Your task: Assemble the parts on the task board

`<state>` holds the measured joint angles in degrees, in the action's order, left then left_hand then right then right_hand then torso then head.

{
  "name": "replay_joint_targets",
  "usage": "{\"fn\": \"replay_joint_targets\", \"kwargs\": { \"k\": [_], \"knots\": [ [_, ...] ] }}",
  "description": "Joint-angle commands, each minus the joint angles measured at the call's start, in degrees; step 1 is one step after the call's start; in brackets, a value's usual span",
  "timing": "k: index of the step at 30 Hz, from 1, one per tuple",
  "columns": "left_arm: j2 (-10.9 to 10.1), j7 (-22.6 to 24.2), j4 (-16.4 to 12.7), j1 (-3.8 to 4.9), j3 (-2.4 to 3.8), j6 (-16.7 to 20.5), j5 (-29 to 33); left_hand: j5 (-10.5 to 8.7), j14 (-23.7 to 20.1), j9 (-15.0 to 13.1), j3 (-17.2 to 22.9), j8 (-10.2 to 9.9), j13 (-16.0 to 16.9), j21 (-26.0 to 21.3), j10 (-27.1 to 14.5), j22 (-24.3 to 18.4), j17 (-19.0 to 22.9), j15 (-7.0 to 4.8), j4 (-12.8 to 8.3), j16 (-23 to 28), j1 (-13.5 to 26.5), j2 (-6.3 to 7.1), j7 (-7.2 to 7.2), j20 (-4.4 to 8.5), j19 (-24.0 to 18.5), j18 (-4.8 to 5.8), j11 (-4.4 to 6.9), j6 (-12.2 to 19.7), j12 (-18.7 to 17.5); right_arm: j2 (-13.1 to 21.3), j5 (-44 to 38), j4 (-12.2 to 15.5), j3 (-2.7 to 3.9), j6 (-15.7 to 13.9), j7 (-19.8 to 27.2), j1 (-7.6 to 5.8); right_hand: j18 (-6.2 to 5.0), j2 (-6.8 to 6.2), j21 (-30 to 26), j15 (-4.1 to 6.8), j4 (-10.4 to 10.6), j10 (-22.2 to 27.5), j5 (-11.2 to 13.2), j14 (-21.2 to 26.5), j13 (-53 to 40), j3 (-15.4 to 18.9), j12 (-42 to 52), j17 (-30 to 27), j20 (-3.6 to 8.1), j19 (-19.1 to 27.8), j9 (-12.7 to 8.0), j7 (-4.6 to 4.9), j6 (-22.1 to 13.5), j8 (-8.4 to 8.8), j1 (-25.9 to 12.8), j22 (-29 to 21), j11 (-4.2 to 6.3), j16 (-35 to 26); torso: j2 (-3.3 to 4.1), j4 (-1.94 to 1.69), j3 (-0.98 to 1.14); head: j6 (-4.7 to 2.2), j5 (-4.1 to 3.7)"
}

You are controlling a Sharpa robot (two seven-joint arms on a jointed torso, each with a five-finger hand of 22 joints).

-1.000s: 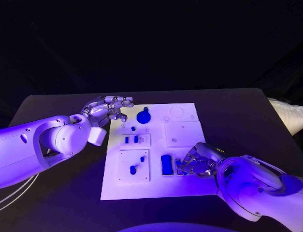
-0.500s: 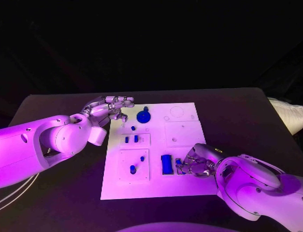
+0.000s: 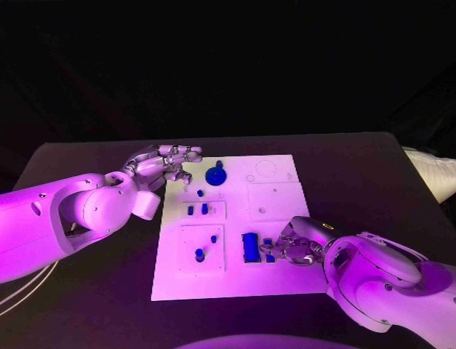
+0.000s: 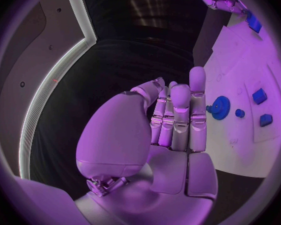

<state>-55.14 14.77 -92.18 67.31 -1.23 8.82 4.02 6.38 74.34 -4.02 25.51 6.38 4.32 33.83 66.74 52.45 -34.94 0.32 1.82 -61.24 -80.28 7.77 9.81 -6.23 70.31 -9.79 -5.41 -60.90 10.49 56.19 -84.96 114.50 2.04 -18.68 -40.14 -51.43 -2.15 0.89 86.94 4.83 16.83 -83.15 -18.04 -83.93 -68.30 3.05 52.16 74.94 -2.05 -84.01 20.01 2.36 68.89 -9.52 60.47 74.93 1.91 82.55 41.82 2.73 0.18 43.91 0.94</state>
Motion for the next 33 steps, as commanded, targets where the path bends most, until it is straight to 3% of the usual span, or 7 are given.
{"fn": "replay_joint_targets", "kwargs": {
  "k": [1, 5, 9, 21, 33],
  "knots": [
    [0.1, 0.2, -0.1, -0.01, 0.03, -1.2, -0.3, 0.04, -0.4, 0.1, -0.3, 0.4, -0.1, -0.3, -0.4, -0.1, 0.1, 0.16, -0.1, 0.4, 0.3, -0.49, -0.04, 0.02, -0.3, -0.55, 0.01, 0.5, 0.3, -0.1, -1.4, 0.4, -0.01, 0.3, -0.6, 0.05, 1.13, 0.33, 0.3, 0.35, 0.0, -0.4, 1.1, -3.9, -0.2, 1.2, 0.3, 2.3, 0.57, -3.3, 0.2, 0.02, 0.4, -0.33, -1.3, 12.0, -0.15, 0.4, 0.02, 0.04, 0.05, -0.07, 0.01],
    [0.1, 0.2, -0.1, -0.01, 0.03, -1.2, -0.3, 0.04, -0.4, 0.1, -0.3, 0.4, -0.1, -0.3, -0.4, -0.1, 0.1, 0.16, -0.1, 0.4, 0.3, -0.49, -0.04, 0.02, -0.3, -0.55, 0.01, 0.5, 0.3, 0.1, -2.0, 0.6, -0.01, 0.0, -0.5, 0.05, 1.14, 0.49, 0.3, 0.36, 0.0, -0.5, 2.8, -3.9, -0.3, 2.8, 0.2, 2.4, 0.59, -3.3, 0.4, 0.02, 0.4, -0.34, -2.5, 12.1, -0.15, 0.4, 0.04, 0.03, 0.04, -0.14, -0.02],
    [0.1, 0.2, -0.1, -0.01, 0.03, -1.3, -0.3, 0.04, -0.4, 0.1, -0.3, 0.4, -0.1, -0.3, -0.4, -0.1, 0.1, 0.16, -0.1, 0.4, 0.3, -0.49, -0.04, 0.02, -0.3, -0.55, 0.01, 0.5, 0.3, 0.6, -2.5, 0.7, -0.01, 0.2, -0.3, 0.05, 1.14, 0.39, 0.3, 0.36, -0.1, -0.5, 3.1, -3.9, -0.3, 3.1, 0.0, 2.3, 0.59, -3.3, 0.4, 0.02, 0.4, -0.33, -2.4, 12.1, -0.16, 0.3, 0.0, 0.02, 0.07, -0.14, -0.08],
    [0.1, 0.1, 0.1, -0.01, 0.03, -1.3, -0.3, 0.04, -0.4, 0.1, -0.3, 0.4, -0.1, -0.3, -0.4, -0.1, 0.1, 0.16, -0.1, 0.4, 0.3, -0.49, -0.04, 0.02, -0.3, -0.55, 0.01, 0.5, 0.3, 2.7, -2.9, 1.5, 0.0, 2.1, 1.3, 0.06, 1.1, -0.89, 0.2, 0.29, -2.6, -0.2, 9.7, -3.8, -0.3, 4.7, -1.0, 2.1, 0.53, -3.2, 1.2, 0.14, -0.1, -0.1, 9.0, 12.0, -0.23, 0.1, 0.03, 0.06, 0.07, -0.16, 0.0],
    [0.1, 0.0, 0.2, -0.02, 0.03, -1.4, -0.3, 0.04, -0.4, 0.1, -0.3, 0.4, -0.1, -0.3, -0.4, -0.1, 0.1, 0.16, -0.1, 0.4, 0.3, -0.49, -0.04, 0.02, -0.3, -0.55, 0.01, 0.5, 0.3, 2.9, -3.1, 1.3, 0.0, 2.9, 1.4, 0.06, 1.1, -0.58, 0.2, 0.26, -2.6, -0.2, 11.0, -3.8, -0.4, 5.1, -1.0, 2.2, 0.5, -3.2, 1.3, 0.2, -0.1, -0.07, 10.3, 12.0, -0.28, 0.1, 0.04, -0.02, 0.01, -0.12, -0.1]
  ]
}}
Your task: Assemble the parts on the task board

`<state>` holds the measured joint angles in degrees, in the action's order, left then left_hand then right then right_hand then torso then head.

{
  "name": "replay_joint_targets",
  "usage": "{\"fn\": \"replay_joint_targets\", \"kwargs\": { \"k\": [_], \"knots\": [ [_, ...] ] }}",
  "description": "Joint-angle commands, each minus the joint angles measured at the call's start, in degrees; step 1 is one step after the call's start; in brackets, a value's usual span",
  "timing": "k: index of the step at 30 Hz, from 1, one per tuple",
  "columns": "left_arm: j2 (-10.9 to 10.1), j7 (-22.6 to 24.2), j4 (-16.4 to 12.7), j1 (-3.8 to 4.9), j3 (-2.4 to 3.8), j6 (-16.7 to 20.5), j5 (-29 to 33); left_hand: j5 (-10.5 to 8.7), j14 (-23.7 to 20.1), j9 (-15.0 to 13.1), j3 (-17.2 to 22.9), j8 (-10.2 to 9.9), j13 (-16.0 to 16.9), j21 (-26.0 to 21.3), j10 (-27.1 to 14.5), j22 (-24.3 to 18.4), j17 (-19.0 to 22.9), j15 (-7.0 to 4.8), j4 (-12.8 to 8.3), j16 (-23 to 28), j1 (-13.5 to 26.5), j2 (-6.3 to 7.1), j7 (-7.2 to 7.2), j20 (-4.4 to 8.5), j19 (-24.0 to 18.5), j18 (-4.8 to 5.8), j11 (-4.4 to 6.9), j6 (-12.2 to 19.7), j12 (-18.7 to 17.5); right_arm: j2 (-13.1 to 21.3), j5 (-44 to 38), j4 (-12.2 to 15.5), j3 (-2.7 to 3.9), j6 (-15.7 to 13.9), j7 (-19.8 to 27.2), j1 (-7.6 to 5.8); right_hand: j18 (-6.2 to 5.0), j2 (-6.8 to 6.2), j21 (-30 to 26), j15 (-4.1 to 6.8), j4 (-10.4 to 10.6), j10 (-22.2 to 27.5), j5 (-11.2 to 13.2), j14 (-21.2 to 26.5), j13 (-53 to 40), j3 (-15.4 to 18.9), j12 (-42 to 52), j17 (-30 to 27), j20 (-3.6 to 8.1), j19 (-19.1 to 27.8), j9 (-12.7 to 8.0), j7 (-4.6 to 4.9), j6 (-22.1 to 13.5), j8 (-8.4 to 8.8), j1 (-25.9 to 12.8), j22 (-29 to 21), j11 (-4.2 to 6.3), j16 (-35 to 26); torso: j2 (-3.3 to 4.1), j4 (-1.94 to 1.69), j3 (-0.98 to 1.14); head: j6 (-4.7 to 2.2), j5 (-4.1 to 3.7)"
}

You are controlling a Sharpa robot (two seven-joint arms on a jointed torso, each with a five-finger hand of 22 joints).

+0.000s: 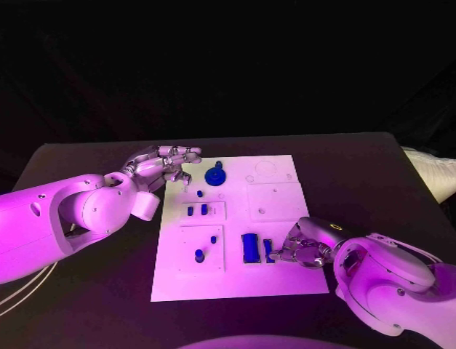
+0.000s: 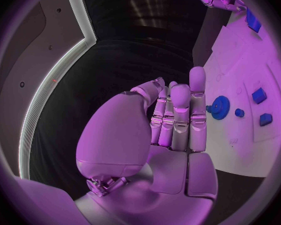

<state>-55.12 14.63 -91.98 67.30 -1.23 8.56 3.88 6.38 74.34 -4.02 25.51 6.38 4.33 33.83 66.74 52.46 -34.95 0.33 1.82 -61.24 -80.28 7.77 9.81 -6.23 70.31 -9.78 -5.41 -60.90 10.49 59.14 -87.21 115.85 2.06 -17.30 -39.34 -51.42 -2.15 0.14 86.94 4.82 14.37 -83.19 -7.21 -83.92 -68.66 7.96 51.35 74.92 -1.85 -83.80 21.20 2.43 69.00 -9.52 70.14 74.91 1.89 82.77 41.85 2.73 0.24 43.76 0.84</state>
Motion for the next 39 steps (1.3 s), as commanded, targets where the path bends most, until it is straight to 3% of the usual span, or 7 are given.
{"fn": "replay_joint_targets", "kwargs": {
  "k": [1, 17, 25, 33, 39],
  "knots": [
    [0.1, 0.2, 0.0, -0.02, 0.03, -1.1, -0.2, 0.04, -0.4, 0.1, -0.3, 0.4, -0.1, -0.3, -0.4, -0.1, 0.1, 0.15, -0.1, 0.4, 0.3, -0.49, -0.04, 0.02, -0.3, -0.55, 0.01, 0.5, 0.3, 0.0, -0.9, -0.1, -0.02, 1.6, 0.6, 0.05, 1.1, 0.27, 0.2, 0.26, -0.1, -0.2, 0.3, -3.8, 0.0, 0.3, -0.3, 2.2, 0.3, -3.4, 0.1, 0.14, -0.2, -0.07, 0.6, 12.0, -0.26, -0.1, 0.02, -0.04, -0.04, 0.06, 0.0],
    [0.1, 0.1, 0.0, -0.02, 0.02, -1.1, -0.2, 0.04, -0.4, 0.1, -0.3, 0.4, -0.1, -0.3, -0.4, -0.1, 0.1, 0.15, -0.1, 0.4, 0.3, -0.49, -0.04, 0.02, -0.3, -0.55, 0.01, 0.5, 0.3, -2.4, -0.9, -3.4, -0.02, 2.5, 1.0, 0.08, 1.15, 1.03, 0.4, 0.29, 0.1, -0.4, 0.5, -3.9, -0.4, 0.5, 0.3, 2.6, 0.29, -3.6, 0.2, 0.06, -0.1, -0.11, 1.5, 12.2, -0.21, 0.1, 0.05, -0.22, -0.02, 0.3, 0.06],
    [0.2, 0.1, 0.1, -0.03, 0.02, -1.1, -0.2, 0.06, -0.5, 0.1, -0.3, 0.4, -0.1, -0.4, -0.5, -0.1, 0.3, 0.14, -0.2, 0.4, 0.2, -0.57, -0.04, 0.02, -0.3, -0.56, 0.02, 0.5, 0.4, -2.7, -1.1, -3.7, -0.02, 1.8, 1.7, 0.08, 1.15, 1.2, 0.4, 0.28, 0.2, -0.4, 1.0, -3.9, -0.5, 0.7, 0.3, 2.6, 0.3, -3.6, 0.3, 0.1, -0.1, -0.11, 1.8, 12.2, -0.22, 0.1, -0.03, 0.07, -0.01, 0.29, 0.3],
    [0.2, 0.1, 0.2, -0.08, 0.0, -1.1, -0.2, 0.06, -0.5, 0.1, -0.3, 0.4, -0.1, -0.4, -0.5, -0.1, 0.3, 0.14, -0.2, 0.4, 0.2, -0.57, -0.04, 0.02, -0.3, -0.56, 0.02, 0.5, 0.4, -2.1, 1.8, -3.2, 0.11, -4.0, 6.0, -0.04, 0.9, 0.93, -0.4, 0.06, 2.1, 0.5, 1.1, -3.6, 1.0, 3.0, -2.8, 1.3, 0.16, -2.9, 0.3, 0.42, -0.9, 0.4, 0.3, 11.5, -0.51, -0.7, -0.12, 0.03, -0.05, 0.09, 0.17],
    [0.3, 0.2, 0.5, -0.21, -0.02, -1.0, -0.2, 0.06, -0.5, 0.1, -0.3, 0.4, -0.1, -0.5, -0.5, -0.2, 0.3, 0.14, -0.2, 0.4, 0.2, -0.58, -0.04, 0.02, -0.3, -0.57, 0.01, 0.5, 0.4, -1.3, 12.7, -4.4, 0.26, -9.5, 14.8, -2.15, 0.2, 1.15, -2.5, -0.76, 1.8, 3.1, -1.0, -2.9, 4.5, 3.9, -9.8, -2.2, -0.47, -0.9, -0.3, 1.72, -4.2, 2.33, 1.7, 9.4, -1.6, -3.0, -0.27, 0.08, -0.15, -0.38, -0.01]
  ]
}}
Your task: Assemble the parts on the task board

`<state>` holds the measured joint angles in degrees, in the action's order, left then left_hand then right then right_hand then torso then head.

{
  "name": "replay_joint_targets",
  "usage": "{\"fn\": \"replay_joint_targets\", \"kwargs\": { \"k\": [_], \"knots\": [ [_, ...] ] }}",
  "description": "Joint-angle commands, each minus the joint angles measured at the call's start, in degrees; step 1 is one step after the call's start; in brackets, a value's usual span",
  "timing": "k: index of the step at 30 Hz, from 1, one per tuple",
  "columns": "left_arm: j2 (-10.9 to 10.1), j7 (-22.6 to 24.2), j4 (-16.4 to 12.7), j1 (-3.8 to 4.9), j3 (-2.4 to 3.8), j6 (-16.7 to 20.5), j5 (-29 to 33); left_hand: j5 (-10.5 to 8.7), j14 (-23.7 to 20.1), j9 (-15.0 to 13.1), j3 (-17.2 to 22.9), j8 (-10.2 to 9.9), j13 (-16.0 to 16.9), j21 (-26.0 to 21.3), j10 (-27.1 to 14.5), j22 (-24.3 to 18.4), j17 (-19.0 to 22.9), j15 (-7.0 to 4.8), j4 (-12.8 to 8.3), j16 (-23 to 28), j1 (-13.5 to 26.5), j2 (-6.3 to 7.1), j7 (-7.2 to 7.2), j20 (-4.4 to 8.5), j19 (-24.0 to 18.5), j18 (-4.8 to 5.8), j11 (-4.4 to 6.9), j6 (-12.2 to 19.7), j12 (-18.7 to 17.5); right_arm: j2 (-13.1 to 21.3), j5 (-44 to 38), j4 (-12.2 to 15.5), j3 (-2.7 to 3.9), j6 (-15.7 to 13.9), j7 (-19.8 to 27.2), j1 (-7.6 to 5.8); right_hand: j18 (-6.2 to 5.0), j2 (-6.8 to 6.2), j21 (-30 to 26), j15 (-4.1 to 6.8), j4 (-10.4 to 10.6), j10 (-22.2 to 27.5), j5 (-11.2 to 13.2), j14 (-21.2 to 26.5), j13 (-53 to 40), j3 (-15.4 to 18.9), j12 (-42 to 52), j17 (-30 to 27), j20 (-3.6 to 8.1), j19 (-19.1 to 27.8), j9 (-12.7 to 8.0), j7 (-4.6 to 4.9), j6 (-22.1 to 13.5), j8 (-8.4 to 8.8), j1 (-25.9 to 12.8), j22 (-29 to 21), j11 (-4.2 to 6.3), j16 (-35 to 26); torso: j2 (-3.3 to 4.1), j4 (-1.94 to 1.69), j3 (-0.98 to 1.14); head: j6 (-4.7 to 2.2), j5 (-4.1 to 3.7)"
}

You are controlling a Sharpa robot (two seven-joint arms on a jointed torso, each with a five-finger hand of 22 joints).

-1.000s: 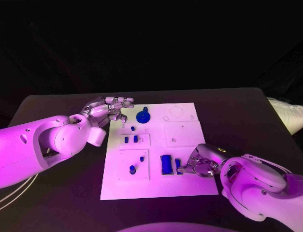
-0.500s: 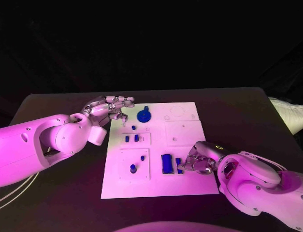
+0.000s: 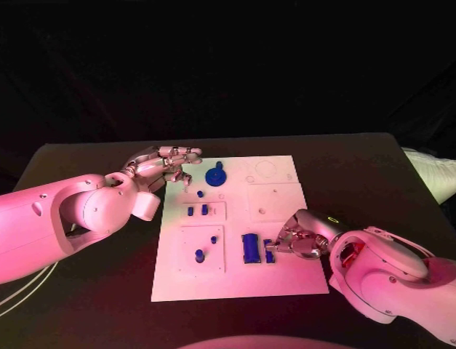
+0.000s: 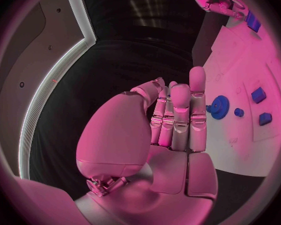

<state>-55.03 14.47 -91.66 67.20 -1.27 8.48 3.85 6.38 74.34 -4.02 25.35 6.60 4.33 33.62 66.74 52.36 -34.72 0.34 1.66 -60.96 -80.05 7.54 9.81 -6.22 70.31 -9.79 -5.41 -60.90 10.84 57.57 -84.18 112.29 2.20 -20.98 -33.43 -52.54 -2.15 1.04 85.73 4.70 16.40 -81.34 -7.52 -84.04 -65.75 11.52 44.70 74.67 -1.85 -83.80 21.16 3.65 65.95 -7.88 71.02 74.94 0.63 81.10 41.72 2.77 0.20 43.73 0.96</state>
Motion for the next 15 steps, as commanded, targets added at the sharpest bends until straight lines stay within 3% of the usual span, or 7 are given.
{"fn": "replay_joint_targets", "kwargs": {
  "k": [1, 4, 8, 11, 12, 15],
  "knots": [
    [0.2, 0.4, 0.2, -0.14, 0.01, -0.9, -0.1, 0.05, -0.5, 0.1, -0.2, 0.2, -0.1, -0.4, -0.5, -0.2, 0.2, 0.14, -0.1, 0.2, 0.0, -0.36, -0.03, 0.01, -0.3, -0.58, 0.0, 0.6, 0.1, 0.3, 11.4, -1.3, 0.13, -6.2, 10.2, -1.39, -0.07, 0.43, -2.1, -0.81, -0.4, 2.0, -1.1, -2.5, 2.7, 0.3, -5.1, -3.2, -0.59, -0.1, -0.3, 0.72, -1.7, 1.0, 1.4, 8.5, -0.51, -2.2, -0.17, 0.05, -0.14, -0.46, -0.21],
    [0.5, 0.8, 0.7, -0.32, 0.0, -0.5, 0.1, 0.03, -0.6, 0.1, -0.2, 0.2, -0.1, -0.6, -0.5, -0.3, 0.3, 0.15, 0.0, 0.3, 0.1, -0.32, -0.01, 0.01, -0.4, -0.61, -0.02, 0.6, 0.1, 0.3, 20.9, -3.7, 0.15, -7.1, 18.2, -3.33, -0.52, 1.16, -3.6, -1.36, -1.1, 3.4, -1.6, -2.1, 4.5, 0.2, -8.2, -5.2, -1.12, 1.1, -0.8, 1.46, -3.3, 2.02, 4.1, 7.1, -1.14, -3.7, -0.64, 0.1, -0.36, -0.67, -0.37],
    [1.0, 1.7, 1.5, -0.91, -0.01, 0.8, 0.6, 0.02, -1.4, 0.1, -0.5, 0.2, -0.1, -1.0, -0.6, -0.5, 1.8, 0.24, 0.0, 1.1, 0.4, -0.24, 0.02, -0.06, -0.7, -0.62, -0.06, 0.6, 0.2, -0.6, 35.2, -8.3, 0.14, -7.5, 28.8, -5.56, -2.35, 1.96, -9.9, -1.82, -3.1, 7.7, -1.9, 0.4, 11.4, -0.3, -19.5, -14.6, -1.62, 6.4, -1.6, 2.28, -4.7, 3.04, 8.4, 1.1, -1.81, -11.0, -1.47, 0.19, -0.77, -1.3, -0.65],
    [1.9, 2.7, 2.6, -1.27, -0.03, 2.4, 1.1, 0.04, -6.0, 0.1, -1.3, 0.3, -0.2, -2.9, -1.0, -1.3, 6.7, 0.6, -0.1, 5.2, 0.9, 0.04, 0.1, -0.38, -3.3, -0.57, -0.19, 0.8, 0.6, -2.3, 47.6, -13.1, 0.13, -6.3, 36.7, -6.82, -6.94, 3.4, -29.5, -2.93, -4.9, 12.8, -2.1, 9.1, 17.9, -1.5, -27.0, -38.9, -2.43, 21.2, -2.5, 3.4, -6.3, 4.06, 13.0, -16.4, -2.93, -32.9, -2.53, 0.26, -1.23, -2.15, -0.82],
    [2.2, 3.1, 3.1, -1.37, -0.04, 2.9, 1.2, 0.02, -8.0, 0.1, -1.6, 0.4, -0.2, -4.0, -1.0, -1.9, 7.6, 0.77, 0.1, 7.0, 1.1, 0.04, 0.14, -0.57, -4.8, -0.51, -0.36, 0.9, 0.8, -3.0, 51.5, -14.8, 0.12, -5.7, 38.9, -7.09, -8.13, 3.65, -36.9, -3.6, -5.2, 13.7, -1.9, 10.6, 21.4, -1.7, -30.2, -40.7, -2.94, 25.9, -2.8, 3.92, -6.7, 4.19, 14.4, -22.5, -3.51, -36.8, -2.93, 0.32, -1.4, -2.37, -0.82],
    [3.4, 4.6, 4.6, -1.66, -0.05, 4.6, 1.9, -0.01, -13.9, 0.2, -2.1, 0.0, -0.5, -9.1, -1.9, -4.7, 12.0, 1.65, 0.3, 15.6, 1.5, 0.23, 0.52, -1.4, -11.0, -0.24, -1.08, 1.8, 0.4, -5.2, 60.1, -19.5, 0.12, -3.6, 44.1, -7.61, -8.08, 4.31, -46.3, -5.73, -5.6, 15.8, -1.3, 15.0, 30.7, -2.6, -37.7, -46.4, -4.83, 29.5, -4.2, 5.83, -8.4, 4.26, 17.5, -29.2, -5.65, -47.9, -3.79, 0.44, -1.67, -3.35, -0.83]
  ]
}}
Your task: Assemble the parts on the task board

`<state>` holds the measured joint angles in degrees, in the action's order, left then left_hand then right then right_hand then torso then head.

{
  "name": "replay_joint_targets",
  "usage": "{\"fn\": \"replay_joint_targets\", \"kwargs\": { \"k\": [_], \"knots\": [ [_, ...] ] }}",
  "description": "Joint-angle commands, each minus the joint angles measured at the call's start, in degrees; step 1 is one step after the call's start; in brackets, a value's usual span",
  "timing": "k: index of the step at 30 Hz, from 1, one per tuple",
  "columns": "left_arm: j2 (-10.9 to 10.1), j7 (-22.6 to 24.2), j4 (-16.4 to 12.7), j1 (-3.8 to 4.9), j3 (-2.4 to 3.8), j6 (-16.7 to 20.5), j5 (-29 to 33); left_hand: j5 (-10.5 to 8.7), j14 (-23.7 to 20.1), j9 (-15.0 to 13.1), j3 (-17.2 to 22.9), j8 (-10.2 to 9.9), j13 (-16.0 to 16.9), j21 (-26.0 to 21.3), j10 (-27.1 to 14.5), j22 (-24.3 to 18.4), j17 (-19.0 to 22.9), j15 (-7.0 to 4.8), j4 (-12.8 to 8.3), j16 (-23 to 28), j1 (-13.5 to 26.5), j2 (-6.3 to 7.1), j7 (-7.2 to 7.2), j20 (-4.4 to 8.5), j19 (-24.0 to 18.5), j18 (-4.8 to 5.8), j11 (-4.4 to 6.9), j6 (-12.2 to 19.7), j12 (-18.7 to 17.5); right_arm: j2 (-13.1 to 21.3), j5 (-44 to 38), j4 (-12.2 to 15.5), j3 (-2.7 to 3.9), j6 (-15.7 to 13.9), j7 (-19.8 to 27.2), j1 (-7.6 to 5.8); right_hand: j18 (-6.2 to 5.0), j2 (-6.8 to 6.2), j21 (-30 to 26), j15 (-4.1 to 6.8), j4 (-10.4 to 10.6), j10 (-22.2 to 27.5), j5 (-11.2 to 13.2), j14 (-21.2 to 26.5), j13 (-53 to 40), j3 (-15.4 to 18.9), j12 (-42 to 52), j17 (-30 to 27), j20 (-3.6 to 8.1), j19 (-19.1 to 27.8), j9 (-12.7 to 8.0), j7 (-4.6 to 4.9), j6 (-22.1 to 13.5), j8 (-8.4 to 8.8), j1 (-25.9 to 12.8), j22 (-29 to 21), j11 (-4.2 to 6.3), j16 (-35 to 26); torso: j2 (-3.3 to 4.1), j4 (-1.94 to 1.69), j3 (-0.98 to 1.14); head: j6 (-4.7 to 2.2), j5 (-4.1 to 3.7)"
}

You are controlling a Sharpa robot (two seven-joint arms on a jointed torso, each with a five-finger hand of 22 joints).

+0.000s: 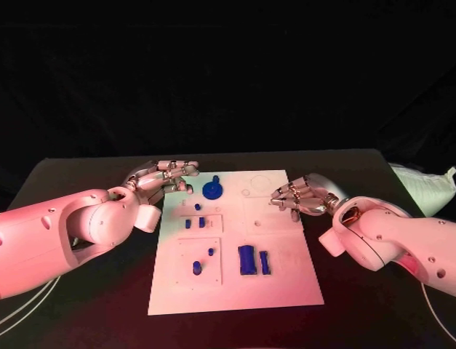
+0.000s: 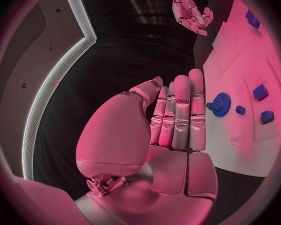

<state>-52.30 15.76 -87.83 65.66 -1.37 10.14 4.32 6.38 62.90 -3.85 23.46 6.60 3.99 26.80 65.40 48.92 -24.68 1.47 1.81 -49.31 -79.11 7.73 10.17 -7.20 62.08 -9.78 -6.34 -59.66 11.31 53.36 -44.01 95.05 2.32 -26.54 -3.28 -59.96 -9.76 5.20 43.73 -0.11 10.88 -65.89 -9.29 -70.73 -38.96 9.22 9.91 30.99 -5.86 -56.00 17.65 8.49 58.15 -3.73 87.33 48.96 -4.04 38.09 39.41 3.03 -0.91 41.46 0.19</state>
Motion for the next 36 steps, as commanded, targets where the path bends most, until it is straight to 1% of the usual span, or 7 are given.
{"fn": "replay_joint_targets", "kwargs": {
  "k": [1, 8, 17, 18, 23, 34, 36],
  "knots": [
    [1.3, 4.3, 1.7, -0.26, 0.05, 3.8, 1.9, -0.03, -4.1, 0.1, -0.1, -0.1, -0.3, -5.5, -0.9, -3.5, 4.9, 1.38, 0.3, 9.8, 0.5, -0.07, 0.51, -1.03, -6.1, -0.18, -0.42, 1.0, -0.6, -2.2, 23.1, -4.6, 0.01, 3.2, 16.0, -0.34, -0.64, 0.14, -8.5, -1.84, -0.2, 0.6, 0.7, 3.6, 8.1, -0.6, -5.3, -5.6, -1.65, 2.8, -1.5, 1.07, -1.2, 0.2, 2.5, -6.3, -1.7, -10.2, -1.9, 0.21, -0.62, -1.83, -0.12],
    [5.1, 8.0, 6.3, -0.9, 0.06, 7.3, 3.8, 0.07, -9.5, 0.1, -0.2, -1.4, -0.4, -19.7, -3.7, -14.8, 14.1, 6.11, 1.0, 29.6, 0.6, -0.13, 0.54, -5.99, -19.2, 0.54, -2.52, 2.5, -4.8, -8.3, 32.5, -15.9, 0.08, 6.9, 22.8, -0.7, -0.88, -0.02, -24.8, -5.99, -0.8, 3.0, 0.9, 8.9, 25.2, -2.2, -6.3, -17.7, -5.86, 4.4, -6.1, 2.08, -3.2, 0.1, 4.5, -19.7, -3.56, -28.5, -3.43, 0.25, -0.83, -4.53, -0.35],
    [9.6, 9.8, 11.6, -1.65, 0.1, 9.0, 4.3, 0.14, -8.0, 0.1, -1.9, -2.5, -0.4, -23.1, -4.2, -21.5, 18.3, 7.13, 0.8, 37.8, 0.1, -1.11, 0.51, -8.38, -20.1, -0.9, -3.09, 2.5, -7.4, -13.2, 34.2, -24.6, 0.22, 9.9, 26.0, -0.7, -0.77, 0.17, -30.9, -4.71, -3.7, 1.9, 0.9, 1.4, 34.8, -4.9, -6.2, -23.9, -4.74, -4.9, -10.3, 1.98, -2.4, 0.09, 2.5, -28.0, -3.67, -32.5, -4.55, -0.17, -0.74, -6.36, -0.06],
    [9.2, 6.9, 11.1, -1.57, 0.04, 7.2, 3.2, -1.91, -24.8, 3.9, -8.2, -6.6, -4.0, -26.8, -22.6, -29.5, 20.1, 4.56, -1.8, 41.0, 23.7, -2.71, -2.73, -3.63, -32.8, 2.93, -0.3, 19.6, -11.3, -12.9, 31.3, -24.0, 0.19, 6.2, 21.9, -0.73, 2.59, -5.2, -34.5, 0.11, -5.8, 21.4, 3.2, 22.6, 39.0, -9.2, -9.9, -25.8, -1.67, 13.8, -12.4, -1.13, -19.5, 3.73, -24.0, -34.0, -1.39, -34.0, -4.12, 0.03, -0.83, -5.65, -0.18],
    [9.1, 7.3, 10.2, -1.83, 0.13, 8.9, 2.7, -6.38, -30.1, 3.9, -10.5, -6.6, -4.0, -26.8, -28.8, -32.5, 24.7, 3.68, -1.8, 42.4, 31.7, -7.73, -3.72, -2.16, -36.9, 2.93, 0.68, 25.4, -11.3, -12.6, 32.3, -22.6, 0.01, 4.5, 22.8, -0.69, 3.04, -5.2, -36.1, 0.11, -6.8, 27.5, 4.2, 28.9, 39.0, -9.2, -9.9, -26.9, -0.43, 19.2, -13.3, -2.23, -24.7, 3.73, -33.6, -36.6, -0.54, -38.1, -5.0, -0.62, -0.46, -5.96, -0.18],
    [8.3, 11.0, 3.4, -3.84, 0.81, 22.6, -1.2, -6.38, -41.8, 3.9, -15.2, -6.6, -4.0, -26.8, -41.9, -38.4, 24.7, -1.47, -1.8, 44.9, 48.7, -7.73, -6.05, 1.22, -46.0, 4.79, 6.34, 37.7, -11.3, -10.2, 39.4, -12.0, -1.4, -8.9, 29.0, -0.39, 4.83, -5.2, -38.8, 0.11, -10.9, 41.1, 9.3, 43.7, 39.0, -9.2, -9.9, -31.0, 1.79, 32.2, -17.6, -4.45, -36.6, 3.73, -52.6, -40.9, 4.04, -38.1, -8.22, -3.02, 0.91, -7.08, -0.19],
    [8.1, 11.8, 1.9, -4.29, 0.96, 25.7, -2.0, -6.38, -43.5, 3.9, -15.8, -6.6, -4.0, -26.8, -43.7, -39.2, 24.7, -1.47, -1.8, 45.2, 51.1, -7.73, -10.17, 1.69, -47.2, 5.4, 6.34, 39.4, -11.3, -9.7, 40.8, -9.8, -1.69, -11.6, 30.3, -0.34, 5.23, -5.2, -39.2, 0.11, -10.9, 43.3, 9.3, 46.1, 39.0, -9.2, -9.9, -31.0, 5.86, 34.3, -17.6, -8.49, -38.5, 3.73, -55.6, -41.6, 4.04, -38.1, -8.23, -3.03, 0.91, -7.08, -0.19]
  ]
}}
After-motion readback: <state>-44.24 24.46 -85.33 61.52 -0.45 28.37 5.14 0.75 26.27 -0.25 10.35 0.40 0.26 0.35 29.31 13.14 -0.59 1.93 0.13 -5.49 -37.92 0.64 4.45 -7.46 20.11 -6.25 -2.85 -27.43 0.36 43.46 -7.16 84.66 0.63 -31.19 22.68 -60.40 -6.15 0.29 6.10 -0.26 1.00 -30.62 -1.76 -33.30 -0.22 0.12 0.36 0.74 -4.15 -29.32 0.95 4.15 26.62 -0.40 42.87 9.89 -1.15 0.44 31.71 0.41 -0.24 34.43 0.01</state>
